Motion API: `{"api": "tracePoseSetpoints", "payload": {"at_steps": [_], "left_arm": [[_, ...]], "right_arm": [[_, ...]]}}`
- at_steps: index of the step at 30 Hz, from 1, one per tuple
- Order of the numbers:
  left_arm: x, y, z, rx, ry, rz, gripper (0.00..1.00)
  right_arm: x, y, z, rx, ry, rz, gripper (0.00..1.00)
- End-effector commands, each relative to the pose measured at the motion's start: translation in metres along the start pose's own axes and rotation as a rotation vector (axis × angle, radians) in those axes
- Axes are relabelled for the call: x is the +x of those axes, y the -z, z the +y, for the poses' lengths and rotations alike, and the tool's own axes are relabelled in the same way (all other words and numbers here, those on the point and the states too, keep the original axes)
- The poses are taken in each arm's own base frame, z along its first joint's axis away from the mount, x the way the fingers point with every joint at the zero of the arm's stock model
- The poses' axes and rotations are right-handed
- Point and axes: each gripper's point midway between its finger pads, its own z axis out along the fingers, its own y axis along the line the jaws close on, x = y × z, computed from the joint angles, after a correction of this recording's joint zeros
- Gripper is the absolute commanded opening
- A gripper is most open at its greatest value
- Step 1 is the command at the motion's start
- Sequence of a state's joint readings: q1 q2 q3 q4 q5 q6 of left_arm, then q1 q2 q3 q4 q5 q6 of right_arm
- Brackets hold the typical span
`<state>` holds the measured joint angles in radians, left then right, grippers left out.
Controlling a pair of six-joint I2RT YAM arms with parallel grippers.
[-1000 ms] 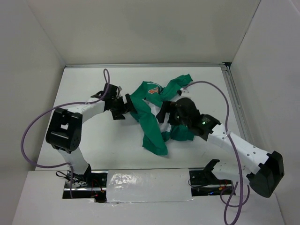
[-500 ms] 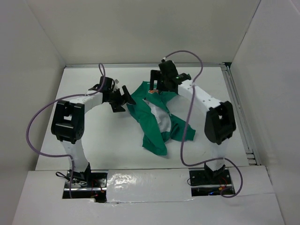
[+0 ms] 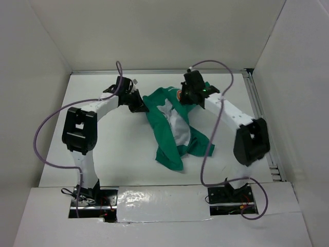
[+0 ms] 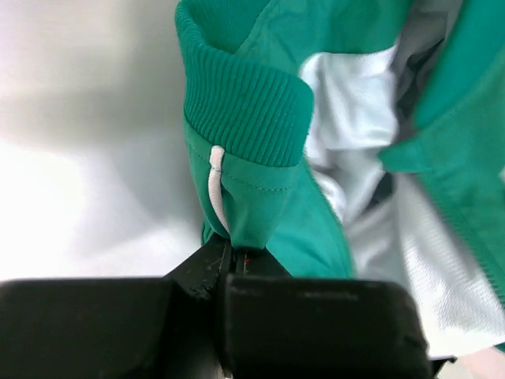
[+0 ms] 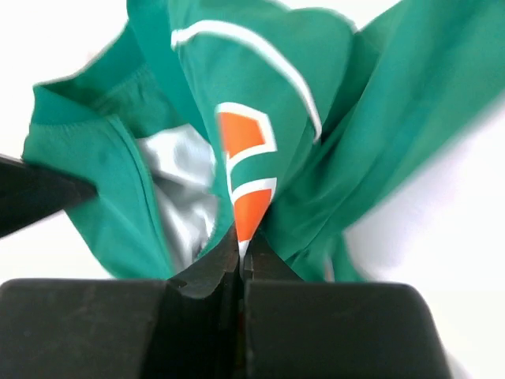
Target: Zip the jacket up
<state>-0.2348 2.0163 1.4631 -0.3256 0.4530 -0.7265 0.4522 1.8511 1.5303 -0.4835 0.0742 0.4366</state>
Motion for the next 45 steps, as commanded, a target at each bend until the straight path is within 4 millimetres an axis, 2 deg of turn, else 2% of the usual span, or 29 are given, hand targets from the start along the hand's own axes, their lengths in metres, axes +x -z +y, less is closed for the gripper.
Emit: {"api": "tracePoseSetpoints", "payload": {"at_steps": [1,4,5,6,7,9,12,15,19,21,22,23,24,25,26,27,28,29,31,32,33,34,35,36,37,38,39,41,45], "left_arm": [[-0.016,0.076,-0.09,0.136,-0.234,-0.2,0.0],[-0.002,0.134,-0.144,0.166,-0.368,-0.349,0.0],[0.006,0.172,-0.17,0.216,-0.439,-0.423,0.0],[0.018,0.188,-0.189,0.246,-0.485,-0.458,0.0],[0.029,0.228,-0.212,0.311,-0.524,-0.525,0.0],[0.055,0.264,-0.24,0.389,-0.597,-0.568,0.0],[0.086,0.341,-0.274,0.515,-0.677,-0.684,0.0],[0.12,0.4,-0.294,0.68,-0.747,-0.702,0.0],[0.133,0.438,-0.3,0.765,-0.726,-0.713,0.0],[0.124,0.435,-0.299,0.727,-0.69,-0.726,0.0],[0.115,0.406,-0.294,0.648,-0.644,-0.672,0.0],[0.099,0.395,-0.289,0.567,-0.586,-0.699,0.0],[0.089,0.353,-0.278,0.455,-0.548,-0.633,0.0],[0.073,0.336,-0.266,0.361,-0.494,-0.652,0.0],[0.063,0.313,-0.254,0.281,-0.454,-0.632,0.0],[0.054,0.275,-0.236,0.191,-0.414,-0.566,0.0],[0.038,0.258,-0.216,0.149,-0.357,-0.528,0.0],[0.031,0.214,-0.187,0.078,-0.311,-0.439,0.02],[0.0,0.181,-0.144,0.047,-0.196,-0.367,0.08],[0.002,0.157,-0.128,0.047,-0.164,-0.281,0.24],[-0.005,0.119,-0.101,-0.014,-0.13,-0.212,0.41],[-0.016,0.109,-0.096,-0.021,-0.128,-0.206,0.6],[-0.017,0.079,-0.078,-0.061,-0.124,-0.142,0.88],[-0.02,0.07,-0.074,-0.072,-0.129,-0.127,0.99],[-0.027,0.068,-0.08,-0.063,-0.145,-0.133,0.99],[-0.03,0.061,-0.076,-0.068,-0.152,-0.125,0.99],[-0.033,0.063,-0.079,-0.054,-0.16,-0.131,0.99],[-0.041,0.075,-0.083,-0.009,-0.178,-0.168,0.99],[-0.021,0.091,-0.091,0.066,-0.225,-0.149,0.99]], "right_arm": [[-0.066,0.102,0.007,-0.064,-0.053,-0.326,0.0],[-0.076,0.203,0.0,-0.088,-0.031,-0.525,0.0],[-0.074,0.221,-0.002,-0.089,-0.026,-0.556,0.0],[-0.067,0.237,0.002,-0.117,-0.003,-0.566,0.0],[-0.066,0.277,0.001,-0.163,0.001,-0.633,0.0],[-0.058,0.314,0.007,-0.24,0.01,-0.686,0.0],[-0.047,0.4,0.013,-0.429,0.047,-0.825,0.0],[-0.04,0.45,0.016,-0.544,0.074,-0.879,0.0],[-0.04,0.466,0.006,-0.534,0.04,-0.897,0.0],[-0.042,0.449,0.001,-0.474,0.0,-0.866,0.0],[-0.046,0.438,-0.006,-0.413,-0.036,-0.858,0.0],[-0.047,0.415,-0.004,-0.368,-0.066,-0.809,0.0],[-0.048,0.397,-0.007,-0.308,-0.084,-0.783,0.0],[-0.044,0.376,-0.008,-0.262,-0.09,-0.742,0.0],[-0.04,0.339,-0.006,-0.189,-0.116,-0.664,0.0],[-0.04,0.318,-0.013,-0.105,-0.147,-0.636,0.0],[-0.038,0.298,-0.02,-0.033,-0.177,-0.601,0.01],[-0.026,0.254,-0.023,0.066,-0.217,-0.5,0.01],[-0.018,0.211,-0.028,0.154,-0.243,-0.414,0.05],[-0.01,0.17,-0.031,0.213,-0.243,-0.343,0.11],[-0.005,0.148,-0.031,0.225,-0.236,-0.301,0.25],[0.013,0.112,-0.025,0.222,-0.194,-0.195,0.41],[0.013,0.098,-0.028,0.218,-0.197,-0.166,0.5],[0.018,0.087,-0.027,0.204,-0.184,-0.129,0.71],[0.027,0.079,-0.023,0.156,-0.172,-0.074,0.78],[0.02,0.078,-0.023,0.115,-0.179,-0.095,0.81],[0.029,0.077,-0.026,0.092,-0.174,-0.077,0.84],[0.019,0.096,-0.016,-0.022,-0.153,-0.129,0.96],[0.038,0.114,-0.04,-0.02,-0.14,-0.136,1.0]]}}
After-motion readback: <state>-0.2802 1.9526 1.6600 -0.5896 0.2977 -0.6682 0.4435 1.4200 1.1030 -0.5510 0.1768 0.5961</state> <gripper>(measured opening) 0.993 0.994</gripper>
